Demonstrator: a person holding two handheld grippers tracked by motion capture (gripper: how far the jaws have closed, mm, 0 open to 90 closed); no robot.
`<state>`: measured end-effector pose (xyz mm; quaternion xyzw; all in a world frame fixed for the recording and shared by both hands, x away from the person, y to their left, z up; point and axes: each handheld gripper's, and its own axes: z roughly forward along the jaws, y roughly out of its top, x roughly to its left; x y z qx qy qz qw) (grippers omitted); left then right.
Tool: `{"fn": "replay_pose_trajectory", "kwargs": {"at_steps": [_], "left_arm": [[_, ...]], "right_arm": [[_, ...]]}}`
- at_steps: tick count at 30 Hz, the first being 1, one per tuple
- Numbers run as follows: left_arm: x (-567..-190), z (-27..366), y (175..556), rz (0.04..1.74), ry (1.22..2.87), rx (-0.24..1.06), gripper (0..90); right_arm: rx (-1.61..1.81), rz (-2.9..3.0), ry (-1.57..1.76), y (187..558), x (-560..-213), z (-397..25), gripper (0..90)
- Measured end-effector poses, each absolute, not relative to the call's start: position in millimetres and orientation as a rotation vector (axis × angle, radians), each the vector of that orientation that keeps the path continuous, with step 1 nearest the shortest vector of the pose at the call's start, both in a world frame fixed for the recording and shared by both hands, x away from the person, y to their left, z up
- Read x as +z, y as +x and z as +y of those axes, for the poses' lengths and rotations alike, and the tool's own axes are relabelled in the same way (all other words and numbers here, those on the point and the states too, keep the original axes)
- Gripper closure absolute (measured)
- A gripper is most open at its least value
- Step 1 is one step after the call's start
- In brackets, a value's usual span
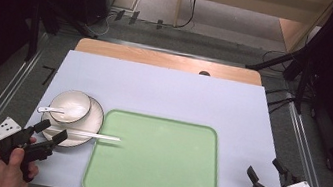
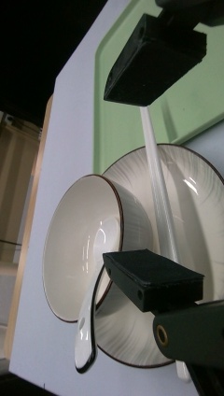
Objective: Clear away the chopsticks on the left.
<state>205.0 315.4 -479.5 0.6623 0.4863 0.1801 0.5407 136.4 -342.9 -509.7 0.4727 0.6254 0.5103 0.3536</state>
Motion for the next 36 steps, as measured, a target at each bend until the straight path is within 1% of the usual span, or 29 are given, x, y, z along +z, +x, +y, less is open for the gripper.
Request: {"fn": "replay_pose_trajectory", "kwargs": {"at_steps": [1,3,4,5,8,10,11,13,17,18,23,30,36], "left_arm": [[-477.7,315.2,203.8,1.142,1.571,0.431,20.9],[-471.7,313.2,202.3,1.147,1.567,0.460,32.9],[-470.8,312.6,202.4,1.143,1.562,0.455,37.2],[-470.3,312.0,201.9,1.136,1.558,0.445,44.3],[-471.7,308.6,204.5,1.103,1.590,0.379,74.1],[-473.5,303.3,206.8,1.088,1.624,0.345,86.4],[-474.0,300.5,207.1,1.087,1.638,0.338,90.0],[-475.0,291.6,208.1,1.078,1.680,0.328,90.0],[-476.5,279.7,210.7,1.062,1.727,0.256,90.0],[-477.6,276.0,211.4,1.058,1.751,0.255,90.0],[-483.9,267.2,214.9,1.076,1.844,0.279,90.0],[-496.1,266.2,227.5,1.155,1.851,0.283,90.0],[-501.8,253.6,236.0,1.165,1.939,0.326,90.0]], "right_arm": [[1.319,1.619,1.219,136.7,-509.8,-343.0,13.0],[1.315,1.622,1.225,137.0,-510.5,-342.8,13.0],[1.311,1.624,1.228,137.5,-511.2,-342.6,13.0],[1.311,1.624,1.231,137.9,-511.6,-342.5,13.0],[1.312,1.628,1.232,138.9,-511.5,-341.0,13.0],[1.305,1.636,1.221,139.6,-511.4,-339.5,13.0],[1.304,1.637,1.219,140.1,-511.6,-338.5,13.0],[1.298,1.649,1.216,141.3,-512.3,-337.2,13.0],[1.289,1.669,1.210,143.7,-513.4,-334.2,13.0],[1.287,1.672,1.206,144.2,-513.6,-333.8,13.0],[1.286,1.671,1.208,145.1,-514.4,-333.6,13.0],[1.282,1.672,1.212,145.5,-514.8,-331.6,13.0],[1.279,1.678,1.204,145.7,-514.8,-330.1,13.0]]}}
